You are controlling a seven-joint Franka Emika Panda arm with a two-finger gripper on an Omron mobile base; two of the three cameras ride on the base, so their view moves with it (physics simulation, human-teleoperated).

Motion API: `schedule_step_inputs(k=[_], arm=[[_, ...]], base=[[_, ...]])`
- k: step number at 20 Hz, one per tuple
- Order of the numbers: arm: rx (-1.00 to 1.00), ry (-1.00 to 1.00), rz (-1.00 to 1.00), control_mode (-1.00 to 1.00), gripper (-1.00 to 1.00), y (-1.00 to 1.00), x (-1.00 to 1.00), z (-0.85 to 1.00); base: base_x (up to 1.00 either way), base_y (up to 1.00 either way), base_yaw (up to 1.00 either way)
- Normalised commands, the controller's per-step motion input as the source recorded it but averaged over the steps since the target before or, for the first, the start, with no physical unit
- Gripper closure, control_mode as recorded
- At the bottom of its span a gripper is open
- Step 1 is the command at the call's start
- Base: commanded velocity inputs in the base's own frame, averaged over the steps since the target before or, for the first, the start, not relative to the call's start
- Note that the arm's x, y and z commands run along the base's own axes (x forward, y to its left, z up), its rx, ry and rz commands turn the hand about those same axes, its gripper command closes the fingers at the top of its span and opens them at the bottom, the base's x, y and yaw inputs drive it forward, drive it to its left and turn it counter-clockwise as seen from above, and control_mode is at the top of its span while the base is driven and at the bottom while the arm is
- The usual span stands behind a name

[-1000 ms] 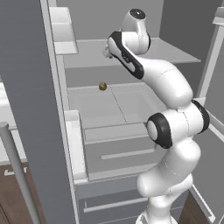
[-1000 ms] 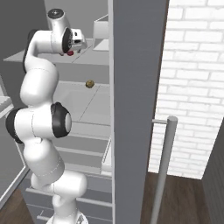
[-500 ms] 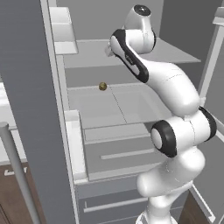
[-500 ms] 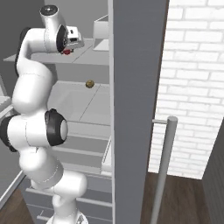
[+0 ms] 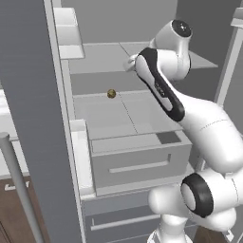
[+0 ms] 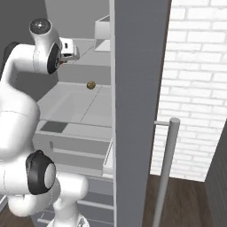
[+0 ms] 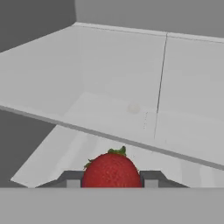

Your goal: Take the strawberry from the fridge and place it on top of the pancake, located on the dining counter.

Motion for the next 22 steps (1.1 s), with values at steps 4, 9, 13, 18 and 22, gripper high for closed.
schedule_step_inputs(k=[4, 9, 13, 18, 22], arm=[[0.03, 0.02, -0.03, -1.0, 1.0, -0.02, -1.0, 0.0], [0.0, 0.01, 0.0, -1.0, 1.0, -0.18, -1.0, -0.08], [0.0, 0.0, 0.0, -1.0, 1.0, -0.24, -1.0, -0.1], [-0.01, 0.0, 0.0, -1.0, 1.0, -0.24, -0.89, -0.2], [-0.01, 0.0, -0.02, -1.0, 1.0, -0.05, -0.37, -0.17]], base=[[0.0, 0.0, 0.0], [0.0, 0.0, 0.0], [0.0, 0.0, 0.0], [0.0, 0.0, 0.0], [0.0, 0.0, 0.0]])
